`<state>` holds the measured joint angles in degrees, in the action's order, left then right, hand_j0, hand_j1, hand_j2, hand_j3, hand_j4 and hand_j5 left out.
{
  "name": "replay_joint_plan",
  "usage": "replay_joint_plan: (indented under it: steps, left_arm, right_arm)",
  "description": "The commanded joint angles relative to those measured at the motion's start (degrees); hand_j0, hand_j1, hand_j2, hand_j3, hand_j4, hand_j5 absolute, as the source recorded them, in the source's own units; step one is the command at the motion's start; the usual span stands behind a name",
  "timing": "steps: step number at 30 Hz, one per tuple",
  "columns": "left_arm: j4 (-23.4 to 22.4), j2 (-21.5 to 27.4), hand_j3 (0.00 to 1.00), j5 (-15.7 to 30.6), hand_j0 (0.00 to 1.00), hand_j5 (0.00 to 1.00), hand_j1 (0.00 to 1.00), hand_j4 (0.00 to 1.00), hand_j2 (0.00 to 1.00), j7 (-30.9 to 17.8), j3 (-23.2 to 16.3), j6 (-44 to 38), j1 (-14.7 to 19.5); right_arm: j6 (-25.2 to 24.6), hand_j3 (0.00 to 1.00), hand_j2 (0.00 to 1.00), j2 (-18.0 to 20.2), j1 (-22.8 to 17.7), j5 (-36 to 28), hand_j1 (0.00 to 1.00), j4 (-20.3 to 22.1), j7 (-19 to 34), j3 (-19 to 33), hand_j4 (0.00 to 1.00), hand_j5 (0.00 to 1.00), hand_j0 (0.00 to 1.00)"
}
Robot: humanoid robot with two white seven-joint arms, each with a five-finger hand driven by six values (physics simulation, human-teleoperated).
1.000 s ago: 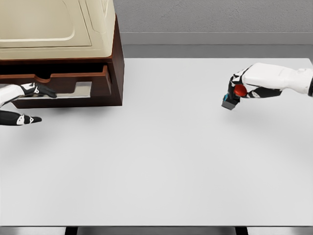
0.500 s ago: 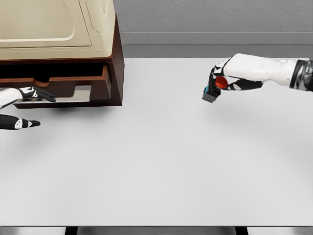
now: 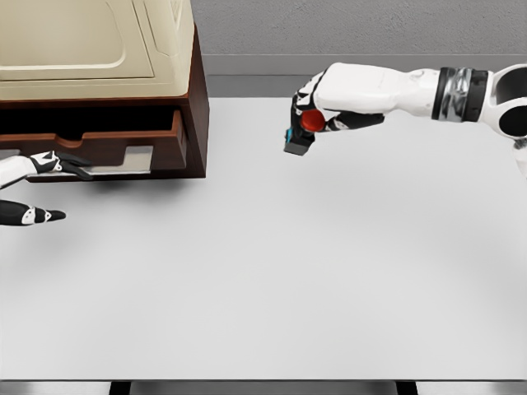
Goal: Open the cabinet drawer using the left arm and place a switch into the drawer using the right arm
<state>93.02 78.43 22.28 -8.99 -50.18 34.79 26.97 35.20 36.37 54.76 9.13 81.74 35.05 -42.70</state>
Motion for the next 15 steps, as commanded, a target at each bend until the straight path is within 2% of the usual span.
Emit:
replay_joint_plan:
  steps: [1, 9, 15]
  left_arm:
    - [0.1, 0.6, 0.74, -1.1, 0.74, 0.74, 0.74, 0.74, 0.74, -0.5, -0.4, 0.2, 0.0]
    - [-0.1, 0.6, 0.70, -0.4, 0.70, 0.70, 0.70, 0.70, 0.70, -0.5, -0.4, 0.2, 0.1]
    - [-0.1, 1.9, 0.70, 0.3, 0.70, 0.70, 0.70, 0.70, 0.70, -0.5, 0.9, 0.2, 0.1]
  right_arm:
    - [-0.2, 0.44, 0.44, -2.1, 0.0, -0.4, 0.44, 0.0, 0.0, -0.8, 0.44, 0.44, 0.44]
    - [-0.2, 0.44, 0.44, -5.6, 2.5, -0.4, 0.44, -0.3, 0.0, -1.2, 0.44, 0.44, 0.44]
    - [-0.2, 0.44, 0.44, -10.6, 4.7, -0.3, 0.44, -3.6, 0.0, -1.3, 0.44, 0.44, 0.44]
